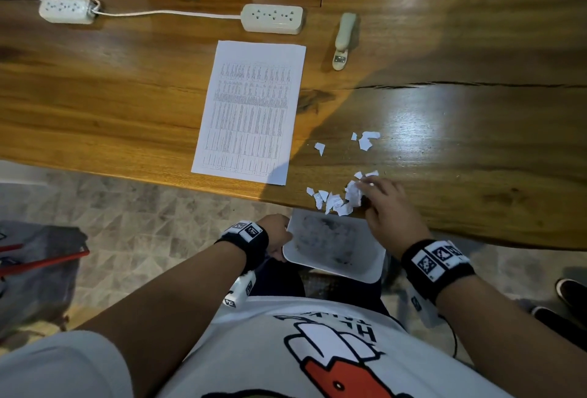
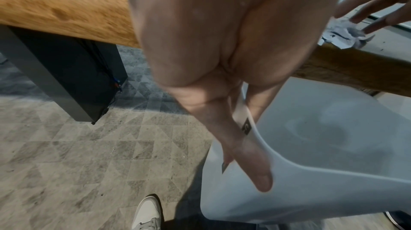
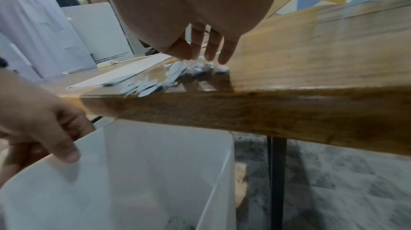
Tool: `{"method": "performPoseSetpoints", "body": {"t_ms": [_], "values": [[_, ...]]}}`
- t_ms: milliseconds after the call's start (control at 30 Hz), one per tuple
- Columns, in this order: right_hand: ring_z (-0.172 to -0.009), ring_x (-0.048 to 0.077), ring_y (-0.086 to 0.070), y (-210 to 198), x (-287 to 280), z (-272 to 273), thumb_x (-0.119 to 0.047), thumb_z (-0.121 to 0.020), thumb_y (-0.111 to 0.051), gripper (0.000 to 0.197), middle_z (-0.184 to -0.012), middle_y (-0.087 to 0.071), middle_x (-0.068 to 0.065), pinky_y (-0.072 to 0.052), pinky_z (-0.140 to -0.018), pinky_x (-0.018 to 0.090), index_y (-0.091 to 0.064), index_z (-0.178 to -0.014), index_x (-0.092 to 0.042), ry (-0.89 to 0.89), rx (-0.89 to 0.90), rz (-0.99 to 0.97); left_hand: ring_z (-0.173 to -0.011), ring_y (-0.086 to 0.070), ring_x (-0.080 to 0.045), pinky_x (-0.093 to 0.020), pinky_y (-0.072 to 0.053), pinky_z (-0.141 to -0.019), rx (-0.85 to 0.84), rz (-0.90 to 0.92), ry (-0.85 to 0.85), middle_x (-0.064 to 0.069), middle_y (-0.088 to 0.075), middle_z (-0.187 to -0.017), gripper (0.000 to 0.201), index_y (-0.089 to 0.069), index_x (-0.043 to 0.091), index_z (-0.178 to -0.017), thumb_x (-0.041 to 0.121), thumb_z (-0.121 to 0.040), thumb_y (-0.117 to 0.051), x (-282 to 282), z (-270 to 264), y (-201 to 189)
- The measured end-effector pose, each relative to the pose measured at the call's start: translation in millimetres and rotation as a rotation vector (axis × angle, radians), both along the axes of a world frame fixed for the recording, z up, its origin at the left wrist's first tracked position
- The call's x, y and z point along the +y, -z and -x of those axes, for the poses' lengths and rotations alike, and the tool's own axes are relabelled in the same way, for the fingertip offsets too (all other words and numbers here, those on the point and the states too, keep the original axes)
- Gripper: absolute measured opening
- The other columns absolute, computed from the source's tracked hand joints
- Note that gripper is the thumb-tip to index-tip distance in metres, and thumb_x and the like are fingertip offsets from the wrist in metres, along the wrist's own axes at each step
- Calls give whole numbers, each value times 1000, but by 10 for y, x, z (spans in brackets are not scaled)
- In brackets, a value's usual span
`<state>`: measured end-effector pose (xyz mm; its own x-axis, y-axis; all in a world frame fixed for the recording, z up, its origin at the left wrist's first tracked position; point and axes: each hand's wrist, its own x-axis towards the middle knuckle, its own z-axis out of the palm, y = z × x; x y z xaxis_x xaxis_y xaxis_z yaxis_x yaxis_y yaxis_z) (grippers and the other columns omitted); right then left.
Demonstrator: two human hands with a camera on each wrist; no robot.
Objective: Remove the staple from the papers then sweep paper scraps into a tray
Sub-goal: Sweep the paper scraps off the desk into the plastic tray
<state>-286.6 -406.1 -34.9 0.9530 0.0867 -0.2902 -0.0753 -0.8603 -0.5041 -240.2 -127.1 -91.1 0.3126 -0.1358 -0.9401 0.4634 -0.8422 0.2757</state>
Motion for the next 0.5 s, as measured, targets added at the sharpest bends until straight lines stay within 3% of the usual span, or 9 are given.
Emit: {"method": "performPoseSetpoints", "body": {"t_ms": [167,267,400,500], "values": [[-138,33,-36,67,-157,-138,-11,-97,-53,48,-153,-47,7,-43,-112,51,-55,-145,-17,92,8,114,-50,-73,-16,-25,-60,-43,-6,-9,-34,-20,-73,-109,37,-64,2,-139,3,-106,-49,-25,27,-24],[-129,30,-44,70,-78,10,-9,-96,-57,41,-140,-54,7,-50,-100,45,-62,-136,-16,45,33,95,-57,-75,-20,-29,-64,-48,-5,-14,-17,-20,-74,-118,37,-65,5,-139,5,-105,-50,-16,25,-23],[-109,24,-58,61,20,217,-5,-91,-60,34,-119,-62,2,-48,-86,31,-69,-123,-15,-23,38,-48,-67,-79,-26,-39,-70,-62,-5,-14,16,-23,-75,-127,37,-66,5,-138,6,-104,-50,20,24,-15],[-123,24,-51,22,20,162,-6,-92,-60,47,-135,-55,5,-52,-100,41,-58,-138,-15,83,42,-67,-75,-81,-31,-44,-70,-67,-4,-15,27,-23,-75,-127,35,-67,5,-136,7,-105,-51,29,34,-24]]}}
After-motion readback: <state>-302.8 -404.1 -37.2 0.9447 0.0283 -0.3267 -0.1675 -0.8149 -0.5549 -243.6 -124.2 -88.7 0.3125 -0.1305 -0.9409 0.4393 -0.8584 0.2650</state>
